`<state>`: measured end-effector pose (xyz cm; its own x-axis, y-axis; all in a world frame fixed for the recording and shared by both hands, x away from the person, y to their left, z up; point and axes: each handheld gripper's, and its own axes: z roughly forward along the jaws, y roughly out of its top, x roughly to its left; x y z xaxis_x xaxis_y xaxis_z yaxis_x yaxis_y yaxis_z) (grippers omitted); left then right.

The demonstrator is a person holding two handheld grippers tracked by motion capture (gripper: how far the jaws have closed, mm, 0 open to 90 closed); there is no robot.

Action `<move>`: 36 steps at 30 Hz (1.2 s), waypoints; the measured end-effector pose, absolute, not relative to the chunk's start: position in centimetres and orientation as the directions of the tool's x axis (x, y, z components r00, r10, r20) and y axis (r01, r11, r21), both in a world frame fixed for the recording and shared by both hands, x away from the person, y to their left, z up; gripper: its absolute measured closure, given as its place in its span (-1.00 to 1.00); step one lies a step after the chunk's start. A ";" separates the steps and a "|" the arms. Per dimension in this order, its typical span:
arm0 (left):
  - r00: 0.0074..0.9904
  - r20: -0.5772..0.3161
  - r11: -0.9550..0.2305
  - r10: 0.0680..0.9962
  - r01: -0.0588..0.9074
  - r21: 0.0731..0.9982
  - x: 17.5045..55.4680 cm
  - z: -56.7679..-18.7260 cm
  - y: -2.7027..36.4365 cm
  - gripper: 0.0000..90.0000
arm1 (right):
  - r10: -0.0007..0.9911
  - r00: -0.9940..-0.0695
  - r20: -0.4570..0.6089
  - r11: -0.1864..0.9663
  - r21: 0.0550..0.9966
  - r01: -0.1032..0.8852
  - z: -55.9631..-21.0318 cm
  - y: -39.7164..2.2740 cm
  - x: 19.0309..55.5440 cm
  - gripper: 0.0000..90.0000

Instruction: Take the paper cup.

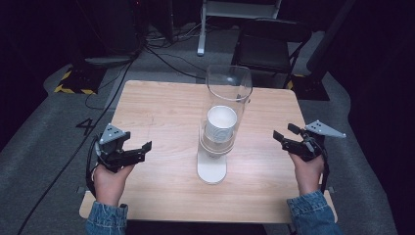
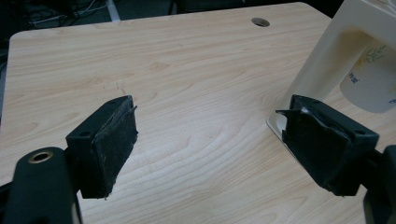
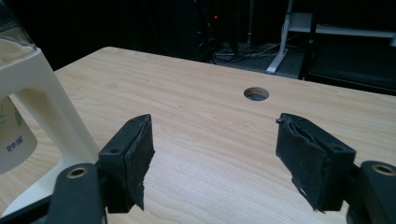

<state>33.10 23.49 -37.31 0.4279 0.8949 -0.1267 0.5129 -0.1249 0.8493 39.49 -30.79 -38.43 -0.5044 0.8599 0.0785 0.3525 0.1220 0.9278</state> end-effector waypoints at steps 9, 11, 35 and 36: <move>0.397 -0.096 -0.128 0.913 0.501 0.856 33.0 -36.9 22.8 -0.66 | 0.839 -0.538 0.082 0.147 0.918 0.369 -38.8 -30.2 39.6 -0.39; 0.394 -0.085 -0.136 0.915 0.499 0.856 33.0 -37.0 22.6 -0.66 | 0.837 -0.540 0.086 0.145 0.917 0.372 -38.8 -30.1 39.6 -0.39; 0.388 -0.117 -0.108 0.914 0.510 0.853 32.7 -36.7 22.3 -0.66 | 0.707 -0.705 0.057 0.263 0.904 0.336 -38.4 -24.2 38.5 -0.47; 0.406 -0.137 -0.100 0.904 0.510 0.854 32.8 -36.7 22.3 -0.66 | 0.686 -0.724 0.071 0.264 0.903 0.339 -38.6 -23.6 38.4 -0.49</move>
<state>32.78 22.29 -36.69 0.4056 0.9038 -0.1366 0.5102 -0.0998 0.8542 38.43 -23.64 -38.59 -0.7238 0.6864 0.0709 0.3392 0.2644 0.9028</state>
